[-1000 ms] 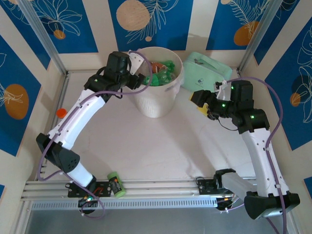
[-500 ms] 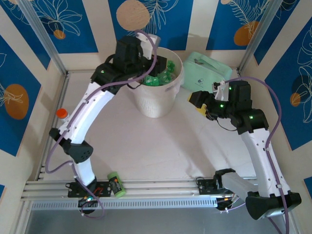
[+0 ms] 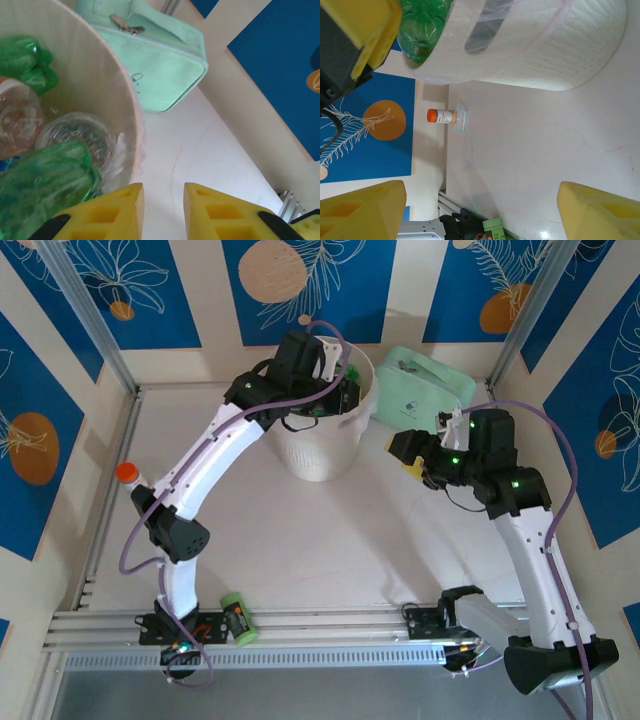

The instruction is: Put the plastic bottles in the bin

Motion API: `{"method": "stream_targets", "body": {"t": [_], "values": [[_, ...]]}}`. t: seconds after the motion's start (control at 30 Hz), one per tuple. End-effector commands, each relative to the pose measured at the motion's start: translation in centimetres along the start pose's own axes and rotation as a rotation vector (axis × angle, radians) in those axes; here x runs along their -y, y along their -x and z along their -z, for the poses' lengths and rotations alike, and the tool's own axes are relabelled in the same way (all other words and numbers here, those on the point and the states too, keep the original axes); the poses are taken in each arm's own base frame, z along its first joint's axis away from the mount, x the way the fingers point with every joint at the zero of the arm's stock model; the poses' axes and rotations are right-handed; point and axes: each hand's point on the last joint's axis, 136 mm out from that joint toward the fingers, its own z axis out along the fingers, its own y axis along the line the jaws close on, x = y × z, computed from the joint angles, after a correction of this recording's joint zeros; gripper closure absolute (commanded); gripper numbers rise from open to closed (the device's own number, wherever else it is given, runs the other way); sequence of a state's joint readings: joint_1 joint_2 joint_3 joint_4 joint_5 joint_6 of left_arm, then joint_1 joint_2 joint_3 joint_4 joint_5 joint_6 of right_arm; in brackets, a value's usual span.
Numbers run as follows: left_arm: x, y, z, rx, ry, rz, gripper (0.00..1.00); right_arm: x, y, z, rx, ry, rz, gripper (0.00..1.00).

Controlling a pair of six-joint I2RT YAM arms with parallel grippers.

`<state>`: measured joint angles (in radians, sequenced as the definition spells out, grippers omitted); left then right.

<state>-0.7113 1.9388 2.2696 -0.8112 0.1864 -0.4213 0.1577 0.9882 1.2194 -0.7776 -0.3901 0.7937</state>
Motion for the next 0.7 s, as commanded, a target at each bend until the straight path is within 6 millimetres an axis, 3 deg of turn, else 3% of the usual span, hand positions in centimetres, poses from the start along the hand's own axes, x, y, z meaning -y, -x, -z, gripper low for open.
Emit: {"method": "stream_targets", "body": {"t": [0.0, 0.43, 0.67], "values": [[-2.5, -1.0, 0.0, -0.043, 0.099, 0.036, 0.75, 0.5, -0.6, 0.4, 0.004, -0.008, -0.003, 0.21], [-5.4, -0.4, 3.1, -0.008, 0.238, 0.041, 0.74, 0.1, -0.3, 0.5, 0.011, 0.003, 0.002, 0.21], [-2.6, 2.1, 5.3, 0.089, 0.122, 0.064, 0.64, -0.1, -0.2, 0.7, 0.018, 0.001, 0.009, 0.21]]}}
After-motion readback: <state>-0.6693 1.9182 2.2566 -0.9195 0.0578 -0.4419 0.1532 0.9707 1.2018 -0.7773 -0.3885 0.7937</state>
